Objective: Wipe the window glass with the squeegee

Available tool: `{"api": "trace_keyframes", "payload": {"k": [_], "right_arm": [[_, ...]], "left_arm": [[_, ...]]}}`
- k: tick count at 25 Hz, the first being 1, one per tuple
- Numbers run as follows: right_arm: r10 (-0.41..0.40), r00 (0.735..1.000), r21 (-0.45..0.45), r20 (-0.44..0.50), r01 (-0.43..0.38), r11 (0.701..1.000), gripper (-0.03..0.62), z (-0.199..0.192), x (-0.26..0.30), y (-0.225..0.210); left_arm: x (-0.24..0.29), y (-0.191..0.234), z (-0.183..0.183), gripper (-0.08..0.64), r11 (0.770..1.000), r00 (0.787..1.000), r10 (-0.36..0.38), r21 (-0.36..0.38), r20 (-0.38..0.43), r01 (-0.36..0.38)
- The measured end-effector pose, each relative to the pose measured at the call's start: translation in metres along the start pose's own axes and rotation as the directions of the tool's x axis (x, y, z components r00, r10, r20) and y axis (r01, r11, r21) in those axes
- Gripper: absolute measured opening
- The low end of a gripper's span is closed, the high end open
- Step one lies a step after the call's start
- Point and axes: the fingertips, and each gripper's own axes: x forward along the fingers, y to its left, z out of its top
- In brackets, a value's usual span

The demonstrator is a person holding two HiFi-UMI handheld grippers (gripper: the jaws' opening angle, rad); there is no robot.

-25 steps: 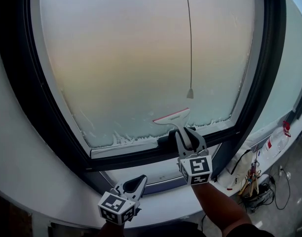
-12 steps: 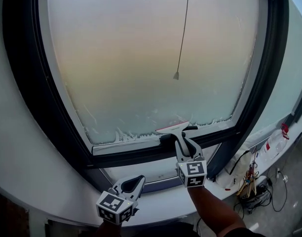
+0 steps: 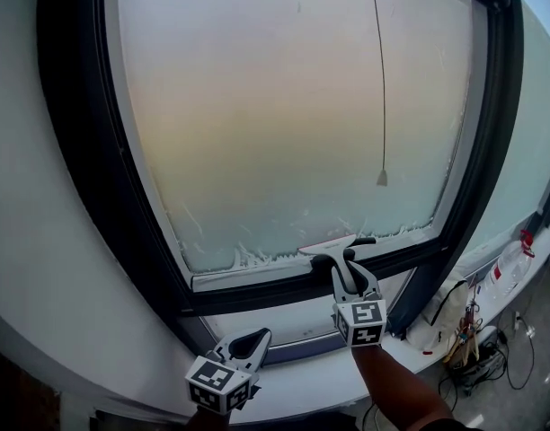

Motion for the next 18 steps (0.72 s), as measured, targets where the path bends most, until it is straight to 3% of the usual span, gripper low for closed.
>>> {"api": "trace_keyframes", "payload": {"k": [3, 6, 12, 18], "right_arm": [[0.036, 0.997, -0.018, 0.067, -0.035, 0.999, 0.084, 0.034, -0.008, 0.018], [0.078, 0.981, -0.046, 0.177, -0.071, 0.996, 0.084, 0.093, -0.015, 0.037], [0.184, 0.912, -0.105, 0.367, -0.156, 0.982, 0.084, 0.208, -0.017, 0.072], [0.198, 0.847, -0.145, 0.494, -0.144, 0.979, 0.084, 0.304, -0.018, 0.069]], "left_arm": [[-0.008, 0.009, 0.006, 0.0, 1.0, 1.0, 0.018, -0.007, 0.022, -0.018], [-0.019, 0.014, 0.022, 0.001, 0.999, 0.998, 0.04, 0.004, 0.052, -0.04], [-0.042, 0.031, 0.044, 0.0, 0.996, 0.992, 0.083, 0.027, 0.095, -0.086], [-0.056, 0.024, 0.077, 0.0, 0.992, 0.987, 0.08, 0.084, 0.141, -0.092]]}}
